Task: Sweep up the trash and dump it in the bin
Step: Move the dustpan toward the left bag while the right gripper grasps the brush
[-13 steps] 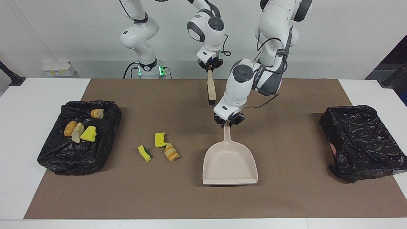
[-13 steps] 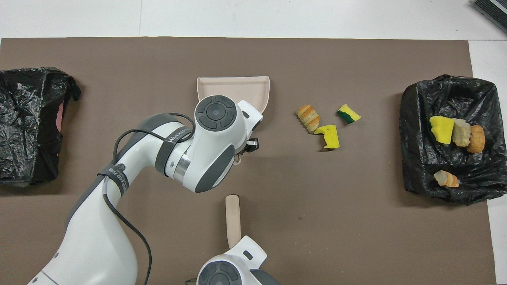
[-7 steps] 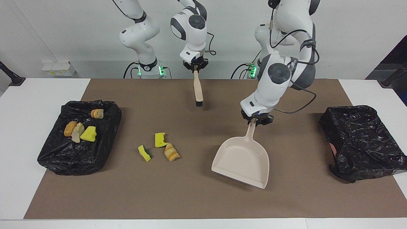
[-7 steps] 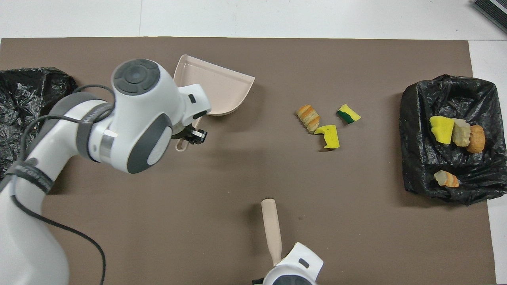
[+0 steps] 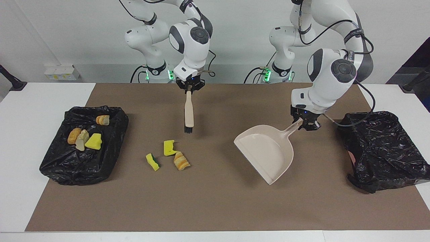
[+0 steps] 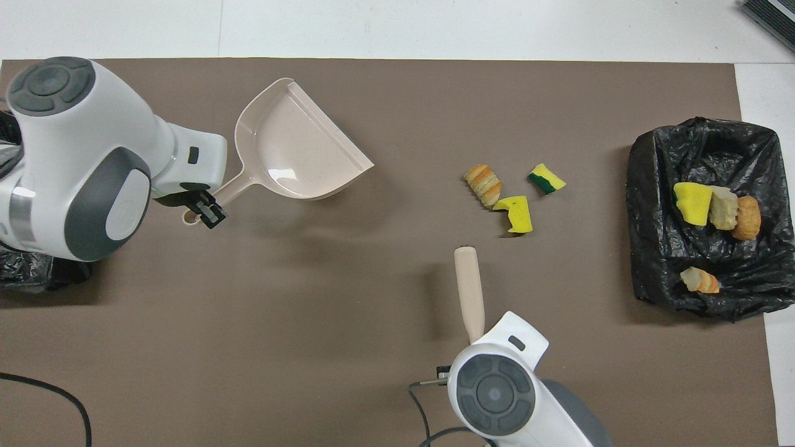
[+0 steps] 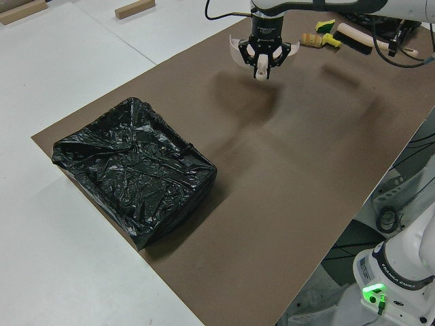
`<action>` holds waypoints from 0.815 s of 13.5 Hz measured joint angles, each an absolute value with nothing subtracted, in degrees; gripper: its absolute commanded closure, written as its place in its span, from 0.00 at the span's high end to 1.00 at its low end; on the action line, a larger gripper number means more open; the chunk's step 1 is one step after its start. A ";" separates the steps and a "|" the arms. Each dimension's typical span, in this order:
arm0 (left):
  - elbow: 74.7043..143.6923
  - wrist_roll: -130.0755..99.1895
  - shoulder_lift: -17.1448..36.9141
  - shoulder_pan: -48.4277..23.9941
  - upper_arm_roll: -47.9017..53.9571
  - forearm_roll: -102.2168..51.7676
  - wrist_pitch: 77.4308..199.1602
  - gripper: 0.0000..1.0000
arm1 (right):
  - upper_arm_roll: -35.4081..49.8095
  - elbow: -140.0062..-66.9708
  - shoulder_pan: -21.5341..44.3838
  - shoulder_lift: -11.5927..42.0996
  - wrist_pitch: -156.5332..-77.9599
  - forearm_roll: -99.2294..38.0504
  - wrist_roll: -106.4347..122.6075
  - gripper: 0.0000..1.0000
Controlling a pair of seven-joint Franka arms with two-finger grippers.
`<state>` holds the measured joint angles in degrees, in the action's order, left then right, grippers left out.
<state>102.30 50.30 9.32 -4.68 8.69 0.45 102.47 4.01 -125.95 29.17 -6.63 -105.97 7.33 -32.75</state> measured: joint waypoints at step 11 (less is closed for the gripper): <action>121.21 53.89 3.50 -9.74 10.08 10.14 117.58 0.00 | 3.83 -117.20 14.84 0.35 -105.36 14.72 -14.11 0.00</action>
<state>121.21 53.89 3.50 -9.74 10.08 10.14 117.58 3.83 -117.20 14.84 0.35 -105.36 14.72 -14.11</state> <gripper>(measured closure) 0.678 0.740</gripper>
